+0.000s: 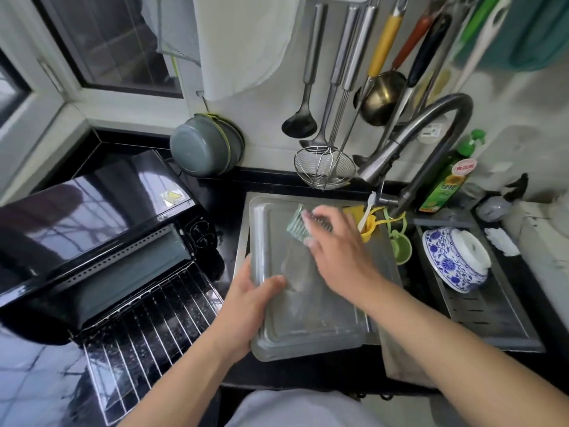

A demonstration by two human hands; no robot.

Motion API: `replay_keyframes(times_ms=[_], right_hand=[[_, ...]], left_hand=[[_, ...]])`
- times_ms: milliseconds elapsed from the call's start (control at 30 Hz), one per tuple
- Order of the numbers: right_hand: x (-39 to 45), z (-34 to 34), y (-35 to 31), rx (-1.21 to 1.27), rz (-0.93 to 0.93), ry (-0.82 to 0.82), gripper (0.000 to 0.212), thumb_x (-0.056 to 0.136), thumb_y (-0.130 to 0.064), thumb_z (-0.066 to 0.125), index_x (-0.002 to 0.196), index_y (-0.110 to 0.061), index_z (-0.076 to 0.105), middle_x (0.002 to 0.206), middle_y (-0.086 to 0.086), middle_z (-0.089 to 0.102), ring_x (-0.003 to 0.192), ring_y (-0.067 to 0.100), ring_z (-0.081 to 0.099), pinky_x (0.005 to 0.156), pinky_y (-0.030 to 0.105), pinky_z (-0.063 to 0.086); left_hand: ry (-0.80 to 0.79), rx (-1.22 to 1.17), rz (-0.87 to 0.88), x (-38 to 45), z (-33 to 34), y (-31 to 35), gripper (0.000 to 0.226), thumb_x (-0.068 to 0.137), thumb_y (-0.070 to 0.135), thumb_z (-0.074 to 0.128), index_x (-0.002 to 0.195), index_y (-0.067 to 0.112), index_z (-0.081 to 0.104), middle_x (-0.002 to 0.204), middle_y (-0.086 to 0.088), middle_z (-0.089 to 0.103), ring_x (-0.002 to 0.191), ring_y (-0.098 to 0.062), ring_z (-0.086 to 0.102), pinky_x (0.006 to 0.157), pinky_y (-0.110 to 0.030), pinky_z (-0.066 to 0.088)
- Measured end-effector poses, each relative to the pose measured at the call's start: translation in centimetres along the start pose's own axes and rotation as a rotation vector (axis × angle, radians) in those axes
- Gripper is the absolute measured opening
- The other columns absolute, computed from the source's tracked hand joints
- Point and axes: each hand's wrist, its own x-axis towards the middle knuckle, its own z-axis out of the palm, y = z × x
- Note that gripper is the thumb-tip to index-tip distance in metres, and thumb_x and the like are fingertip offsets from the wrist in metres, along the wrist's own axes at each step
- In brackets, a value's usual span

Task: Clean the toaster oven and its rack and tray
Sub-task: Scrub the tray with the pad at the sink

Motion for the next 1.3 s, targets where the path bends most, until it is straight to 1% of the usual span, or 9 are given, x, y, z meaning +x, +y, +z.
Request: replay_keyframes(times_ms=[167,333,533,633,767,900,1000,1133,1300], right_hand=[[2.5,-1.8,0.5,0.176,0.254,0.049,0.064,0.092,-0.013,0.063,0.148,-0.032,0.040,0.130,-0.005,0.041,0.117,0.011,0.044,0.093,0.024,0.040],[0.0,0.7,-2.2,0.246,0.215,0.111,0.072,0.080,0.005,0.065,0.145,-0.019,0.043,0.121,-0.001,0.042,0.113,0.015,0.044,0.099,0.036,0.046],[-0.1,-0.2,-2.5,0.501,0.471,-0.162,0.045,0.081,-0.026,0.066,0.124,-0.029,0.055,0.123,-0.010,0.042,0.122,0.009,0.041,0.104,0.024,0.032],[-0.7,-0.6,-2.5,0.572,0.512,-0.206,0.027,0.084,-0.022,0.064,0.107,-0.027,0.051,0.108,-0.006,0.052,0.102,0.012,0.054,0.082,0.029,0.049],[1.1,-2.7,-0.8,0.381,0.509,-0.030,0.025,0.089,-0.018,0.068,0.100,-0.026,0.047,0.095,-0.009,0.055,0.083,0.015,0.055,0.059,0.026,0.042],[3.4,-3.4,-0.5,0.189,0.338,0.142,0.035,0.091,-0.019,0.066,0.125,-0.022,0.057,0.111,-0.009,0.060,0.100,0.012,0.054,0.082,0.027,0.046],[2.0,-1.6,-2.1,0.182,0.095,0.032,0.030,0.089,-0.011,0.063,0.118,-0.015,0.070,0.119,-0.001,0.065,0.112,0.021,0.057,0.098,0.042,0.048],[-4.5,-0.5,-4.8,0.318,-0.209,-0.231,0.040,0.090,0.003,0.052,0.126,-0.009,0.065,0.129,-0.001,0.058,0.121,0.015,0.049,0.110,0.028,0.037],[2.4,-1.2,-0.5,0.248,0.081,-0.028,0.038,0.093,-0.003,0.057,0.129,-0.012,0.064,0.128,-0.001,0.057,0.120,0.020,0.048,0.105,0.044,0.042]], left_hand=[[0.001,-0.008,-0.023,-0.2,0.2,0.5,0.039,0.097,-0.006,0.058,0.127,0.018,0.059,0.109,-0.015,0.076,0.093,-0.033,0.076,0.071,-0.038,0.062],[0.014,-0.071,-0.046,0.3,-0.9,0.4,0.056,0.078,0.007,0.066,0.131,0.024,0.059,0.111,-0.015,0.076,0.094,-0.034,0.075,0.072,-0.043,0.061],[-0.004,-0.090,-0.063,0.3,-1.6,0.2,0.063,0.072,0.004,0.059,0.129,0.029,0.062,0.116,-0.020,0.072,0.096,-0.038,0.072,0.081,-0.052,0.061],[0.004,-0.054,-0.050,0.6,-1.6,0.6,0.062,0.071,0.003,0.058,0.128,0.027,0.063,0.112,-0.020,0.073,0.091,-0.036,0.072,0.076,-0.048,0.061],[-0.006,-0.014,-0.053,0.4,-1.4,0.9,0.063,0.071,0.001,0.059,0.129,0.026,0.061,0.105,-0.015,0.075,0.088,-0.034,0.074,0.069,-0.042,0.060],[-0.028,-0.017,-0.061,-0.1,-0.7,0.3,0.064,0.086,-0.012,0.058,0.128,0.036,0.060,0.110,-0.015,0.074,0.089,-0.036,0.074,0.069,-0.043,0.061],[-0.065,-0.073,-0.048,0.0,0.1,0.4,0.068,0.090,-0.019,0.051,0.130,0.035,0.061,0.112,-0.020,0.073,0.089,-0.037,0.073,0.069,-0.043,0.062],[-0.047,-0.170,0.008,0.3,-0.8,1.1,0.065,0.086,-0.013,0.066,0.137,0.026,0.060,0.117,-0.026,0.070,0.092,-0.038,0.071,0.074,-0.043,0.063],[-0.176,-0.085,-0.035,-0.3,0.5,0.8,0.082,0.077,-0.014,0.059,0.141,0.037,0.056,0.123,-0.026,0.068,0.107,-0.047,0.068,0.089,-0.061,0.058]])
